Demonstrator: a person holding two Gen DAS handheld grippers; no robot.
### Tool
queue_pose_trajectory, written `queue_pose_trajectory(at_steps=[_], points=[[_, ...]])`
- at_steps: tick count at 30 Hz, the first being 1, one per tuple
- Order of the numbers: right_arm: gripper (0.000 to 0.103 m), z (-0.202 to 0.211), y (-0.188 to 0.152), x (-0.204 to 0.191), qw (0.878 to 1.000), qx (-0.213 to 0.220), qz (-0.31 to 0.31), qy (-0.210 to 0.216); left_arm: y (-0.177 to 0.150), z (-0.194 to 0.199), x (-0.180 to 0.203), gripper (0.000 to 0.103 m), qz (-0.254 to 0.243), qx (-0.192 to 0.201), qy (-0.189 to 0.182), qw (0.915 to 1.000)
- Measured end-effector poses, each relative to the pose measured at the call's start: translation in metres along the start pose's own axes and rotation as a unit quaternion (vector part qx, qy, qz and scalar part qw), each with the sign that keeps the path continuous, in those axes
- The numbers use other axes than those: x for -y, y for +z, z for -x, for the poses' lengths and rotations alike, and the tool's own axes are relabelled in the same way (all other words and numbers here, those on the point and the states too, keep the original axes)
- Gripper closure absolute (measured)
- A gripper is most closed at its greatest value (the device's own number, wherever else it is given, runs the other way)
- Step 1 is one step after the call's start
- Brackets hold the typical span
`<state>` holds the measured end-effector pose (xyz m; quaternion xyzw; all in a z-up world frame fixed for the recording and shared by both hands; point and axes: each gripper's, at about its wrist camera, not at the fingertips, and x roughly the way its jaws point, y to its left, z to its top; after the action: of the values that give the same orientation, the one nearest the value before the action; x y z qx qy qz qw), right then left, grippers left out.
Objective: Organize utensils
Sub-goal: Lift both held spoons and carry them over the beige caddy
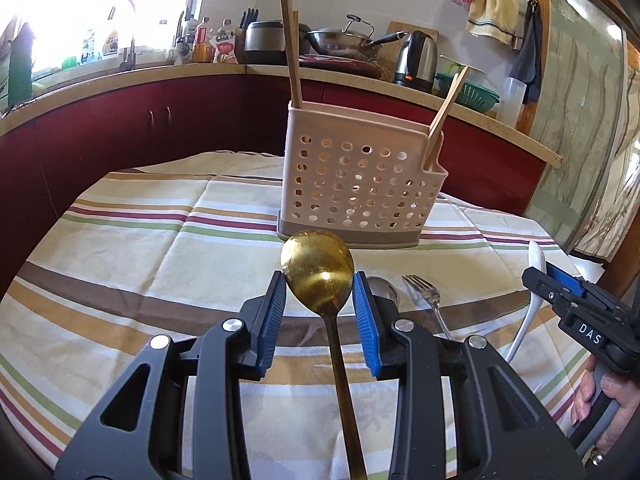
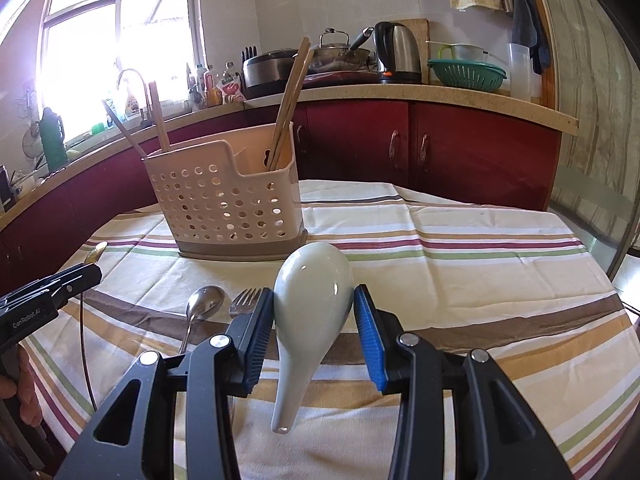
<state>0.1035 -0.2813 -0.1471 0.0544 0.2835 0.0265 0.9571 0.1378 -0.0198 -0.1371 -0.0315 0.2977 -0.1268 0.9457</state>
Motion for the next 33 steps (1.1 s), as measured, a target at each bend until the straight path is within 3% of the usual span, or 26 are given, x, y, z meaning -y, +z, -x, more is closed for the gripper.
queue_pose_trajectory(at_steps=[18, 33], points=[[0.062, 0.016, 0.002, -0.003, 1.000, 0.020, 0.004, 0.002, 0.002, 0.030, -0.001, 0.070, 0.005, 0.036, -0.001, 0.9993], [0.062, 0.028, 0.026, -0.011, 0.998, 0.062, 0.010, 0.013, 0.033, 0.050, 0.000, 0.070, -0.003, 0.108, 0.003, 0.9941]])
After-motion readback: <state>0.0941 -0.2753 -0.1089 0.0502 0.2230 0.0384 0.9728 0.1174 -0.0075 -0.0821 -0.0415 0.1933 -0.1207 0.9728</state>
